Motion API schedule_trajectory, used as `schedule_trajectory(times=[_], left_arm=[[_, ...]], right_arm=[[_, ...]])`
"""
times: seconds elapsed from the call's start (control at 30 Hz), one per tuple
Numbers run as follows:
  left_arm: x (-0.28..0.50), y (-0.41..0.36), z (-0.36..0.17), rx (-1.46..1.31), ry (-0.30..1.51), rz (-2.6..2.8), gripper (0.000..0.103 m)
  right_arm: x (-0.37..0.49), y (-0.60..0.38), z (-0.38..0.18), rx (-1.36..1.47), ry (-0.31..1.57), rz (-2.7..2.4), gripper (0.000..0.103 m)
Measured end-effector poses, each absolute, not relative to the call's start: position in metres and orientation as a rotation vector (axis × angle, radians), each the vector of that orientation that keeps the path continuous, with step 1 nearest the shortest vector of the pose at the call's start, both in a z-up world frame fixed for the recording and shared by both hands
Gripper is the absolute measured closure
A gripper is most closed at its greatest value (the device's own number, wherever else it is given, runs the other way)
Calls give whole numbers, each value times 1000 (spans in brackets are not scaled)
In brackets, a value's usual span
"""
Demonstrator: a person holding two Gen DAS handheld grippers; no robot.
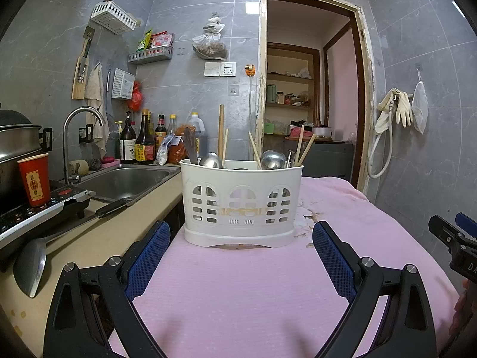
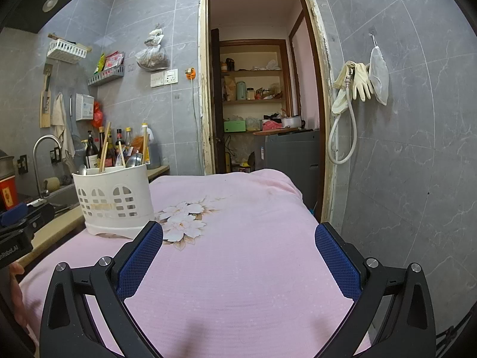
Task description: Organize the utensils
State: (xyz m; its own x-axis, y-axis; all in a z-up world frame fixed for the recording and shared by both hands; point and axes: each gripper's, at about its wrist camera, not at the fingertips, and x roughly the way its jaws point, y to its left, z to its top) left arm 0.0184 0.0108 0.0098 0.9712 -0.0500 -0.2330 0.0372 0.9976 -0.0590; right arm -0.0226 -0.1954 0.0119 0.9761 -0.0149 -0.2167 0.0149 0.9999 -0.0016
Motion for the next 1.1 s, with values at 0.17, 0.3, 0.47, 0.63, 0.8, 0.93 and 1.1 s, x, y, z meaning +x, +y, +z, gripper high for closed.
schedule_trajectory(times=[0.17, 0.3, 0.47, 0.63, 0.8, 0.93, 1.1], left_arm=[[18, 10, 10, -55, 238, -45, 9], [18, 10, 10, -53, 238, -45, 9], [19, 12, 9, -64, 239, -52, 9], [23, 18, 6, -86, 263, -56, 9], [28, 19, 3, -94, 296, -77, 9], [29, 17, 2, -80, 294, -69, 9], [28, 16, 1, -67, 291, -68, 9]], right_arm=[[-23, -195, 11, 3, 221, -13, 0], [-24, -194, 11, 3, 222, -13, 0], [-23, -195, 11, 3, 221, -14, 0], [-24, -195, 11, 4, 221, -14, 0], [-24, -194, 11, 3, 222, -13, 0], [-25, -193, 11, 5, 223, -12, 0], [-25, -191, 8, 5, 224, -9, 0]])
